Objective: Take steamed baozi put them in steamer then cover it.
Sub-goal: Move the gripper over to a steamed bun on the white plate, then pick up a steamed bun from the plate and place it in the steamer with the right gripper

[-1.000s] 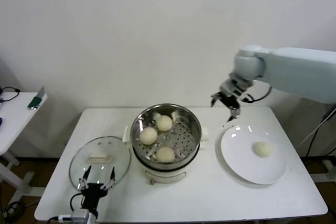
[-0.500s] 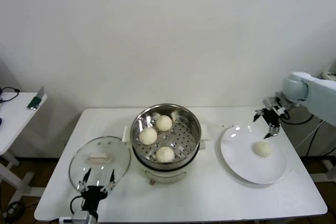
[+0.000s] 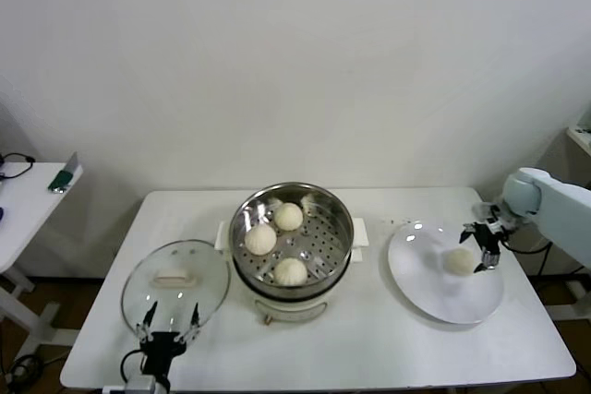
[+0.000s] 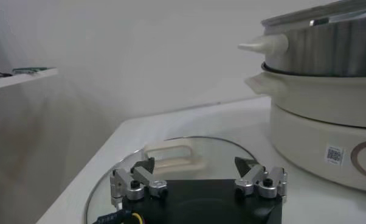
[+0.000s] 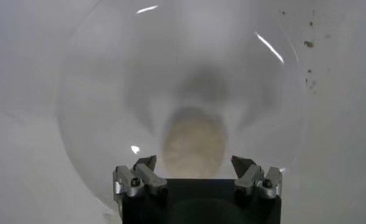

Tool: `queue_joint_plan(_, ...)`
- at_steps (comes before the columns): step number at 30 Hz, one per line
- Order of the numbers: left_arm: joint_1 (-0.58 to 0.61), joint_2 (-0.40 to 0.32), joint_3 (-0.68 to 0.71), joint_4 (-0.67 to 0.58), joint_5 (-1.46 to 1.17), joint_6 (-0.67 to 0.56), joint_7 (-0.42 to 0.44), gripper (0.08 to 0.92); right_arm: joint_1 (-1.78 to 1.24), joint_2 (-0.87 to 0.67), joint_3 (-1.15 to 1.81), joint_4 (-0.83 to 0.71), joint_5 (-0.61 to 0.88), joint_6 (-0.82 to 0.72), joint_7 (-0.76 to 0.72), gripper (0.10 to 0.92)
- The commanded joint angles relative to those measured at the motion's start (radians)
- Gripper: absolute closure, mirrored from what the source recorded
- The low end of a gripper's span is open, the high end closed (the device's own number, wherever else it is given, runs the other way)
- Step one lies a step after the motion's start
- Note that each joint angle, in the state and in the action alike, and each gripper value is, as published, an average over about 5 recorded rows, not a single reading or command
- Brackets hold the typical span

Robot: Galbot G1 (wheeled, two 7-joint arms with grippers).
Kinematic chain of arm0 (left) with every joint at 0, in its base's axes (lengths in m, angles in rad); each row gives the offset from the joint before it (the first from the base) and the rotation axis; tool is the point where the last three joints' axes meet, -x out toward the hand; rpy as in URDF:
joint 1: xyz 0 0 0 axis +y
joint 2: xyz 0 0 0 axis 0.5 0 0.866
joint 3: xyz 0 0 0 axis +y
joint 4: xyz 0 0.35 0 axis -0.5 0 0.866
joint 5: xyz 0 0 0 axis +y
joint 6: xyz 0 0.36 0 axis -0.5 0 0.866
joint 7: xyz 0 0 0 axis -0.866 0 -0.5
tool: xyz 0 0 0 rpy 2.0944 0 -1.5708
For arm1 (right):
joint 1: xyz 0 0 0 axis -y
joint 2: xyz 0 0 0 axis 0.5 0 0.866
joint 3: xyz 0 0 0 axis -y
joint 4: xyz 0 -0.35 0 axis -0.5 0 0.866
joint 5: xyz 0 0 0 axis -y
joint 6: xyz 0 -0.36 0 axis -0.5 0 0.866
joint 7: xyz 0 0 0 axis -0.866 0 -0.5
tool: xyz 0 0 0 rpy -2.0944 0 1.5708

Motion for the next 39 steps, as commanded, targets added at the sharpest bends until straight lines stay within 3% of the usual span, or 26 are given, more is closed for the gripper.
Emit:
queue_joint_plan(1,0.000,0.000,0.002,0.001,0.001,0.000,0.000,0.177,-0.101,0.026,0.093,-0.064,-0.029,-0.005,0.021,0.210)
queue_joint_plan(13,0.004,0.004,0.003,-0.012,0.005,0.000,-0.001,0.177,0.061,-0.020,-0.037,0.048,0.051,-0.051,0.024,0.365)
queue_joint_plan(22,0.003,0.011,0.012,-0.024,0.012,0.003,0.002,0.177,0.765,0.031,-0.609,0.420,0.440,-0.225,0.028,0.372)
queue_joint_plan(27,0.001,0.021,0.016,-0.029,0.013,0.006,0.004,0.177,1.015,0.146,-0.683,0.616,0.657,-0.318,0.044,0.372)
queue_joint_plan(33,-0.003,0.028,0.017,-0.037,0.010,0.007,0.005,0.177,0.972,0.234,-0.551,0.777,0.808,-0.443,0.153,0.372)
queue_joint_plan(39,-0.007,0.026,0.018,-0.043,0.015,0.004,0.006,0.177,0.811,0.324,-0.481,0.783,0.809,-0.491,0.233,0.372)
